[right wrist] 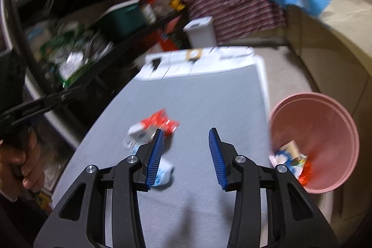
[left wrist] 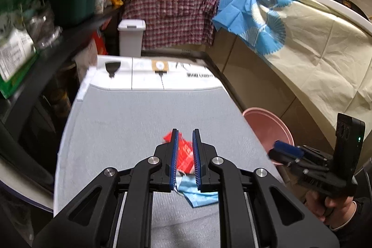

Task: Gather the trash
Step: 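Move both tools back over the table toward the red packet and mask, then grasp the blue face mask with the right tool while the left tool grasps the red packet, then carry the blue mask and red packet over the pink bucket with both tools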

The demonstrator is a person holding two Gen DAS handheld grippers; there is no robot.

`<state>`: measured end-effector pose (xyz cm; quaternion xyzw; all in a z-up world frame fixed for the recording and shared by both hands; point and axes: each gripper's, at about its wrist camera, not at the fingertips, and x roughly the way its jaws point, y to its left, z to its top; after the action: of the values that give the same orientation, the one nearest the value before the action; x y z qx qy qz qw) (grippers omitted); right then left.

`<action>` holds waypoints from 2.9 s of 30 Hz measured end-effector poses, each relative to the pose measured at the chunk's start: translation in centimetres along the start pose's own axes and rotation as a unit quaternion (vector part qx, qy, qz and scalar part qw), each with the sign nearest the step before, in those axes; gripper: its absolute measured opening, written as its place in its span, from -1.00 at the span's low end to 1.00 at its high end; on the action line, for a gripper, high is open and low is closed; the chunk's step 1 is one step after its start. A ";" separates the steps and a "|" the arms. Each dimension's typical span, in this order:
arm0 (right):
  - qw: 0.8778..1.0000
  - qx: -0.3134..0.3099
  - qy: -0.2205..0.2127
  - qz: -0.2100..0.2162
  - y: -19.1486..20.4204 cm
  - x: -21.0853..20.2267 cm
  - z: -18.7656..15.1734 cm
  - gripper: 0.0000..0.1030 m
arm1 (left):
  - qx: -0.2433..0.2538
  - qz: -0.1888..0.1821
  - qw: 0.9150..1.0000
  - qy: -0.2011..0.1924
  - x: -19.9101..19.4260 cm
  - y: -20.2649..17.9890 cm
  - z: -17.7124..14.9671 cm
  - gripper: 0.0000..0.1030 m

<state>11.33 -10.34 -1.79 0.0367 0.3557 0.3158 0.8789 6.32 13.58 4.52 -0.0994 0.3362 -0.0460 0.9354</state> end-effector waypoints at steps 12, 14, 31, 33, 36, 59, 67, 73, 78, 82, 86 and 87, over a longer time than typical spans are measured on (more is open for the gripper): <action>0.998 -0.023 0.060 0.016 1.4 4.7 -1.5 -0.19 | 0.005 -0.036 0.998 0.046 3.7 0.4 -2.4 -0.75; 0.997 -0.031 0.071 0.022 1.6 5.3 -1.7 -0.19 | 0.006 -0.043 0.997 0.056 4.3 0.4 -2.6 -0.61; 0.986 -0.068 0.148 0.029 2.7 8.8 -3.1 -0.35 | 0.055 -0.055 0.992 0.101 7.9 -1.0 -3.5 -0.87; 0.986 -0.072 0.148 0.029 2.9 8.8 -3.2 -0.46 | 0.058 -0.051 0.993 0.094 7.5 -1.1 -3.1 -0.92; 0.987 -0.080 0.140 0.024 3.1 8.5 -3.0 -0.63 | 0.050 -0.038 0.995 0.082 6.9 -0.6 -2.5 -0.95; 0.999 -0.006 0.025 -0.043 -0.7 2.3 0.1 -0.71 | 0.010 0.023 0.999 0.026 2.5 0.9 -1.4 -0.95; 0.998 0.022 -0.020 -0.054 -2.3 -1.4 1.4 -0.71 | 0.016 0.021 1.000 0.012 1.0 -0.3 -1.3 -0.95; 0.996 0.038 -0.043 -0.068 -3.6 -4.4 2.8 -0.71 | 0.017 0.017 1.000 0.002 0.2 -0.9 -1.1 -0.95; 0.992 0.052 -0.056 -0.100 -5.2 -7.0 3.6 -0.71 | 0.021 0.014 1.000 -0.004 -0.3 -1.7 -1.0 -0.95; 0.986 0.088 -0.067 -0.124 -8.2 -9.4 4.2 -0.71 | 0.028 0.003 1.000 -0.002 -0.4 -3.0 -1.0 -0.95; 0.979 0.116 -0.076 -0.149 -11.2 -11.1 4.5 -0.71 | 0.030 -0.015 0.999 -0.002 -0.2 -4.8 -0.8 -0.95; 0.977 0.122 -0.078 -0.157 -12.0 -11.4 4.6 -0.71 | 0.033 -0.018 0.999 -0.002 0.0 -5.4 -0.8 -0.95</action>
<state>14.44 -25.82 5.07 0.1120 0.3234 0.1239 0.9314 5.71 8.22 5.14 -0.0742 0.3305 -0.0737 0.9380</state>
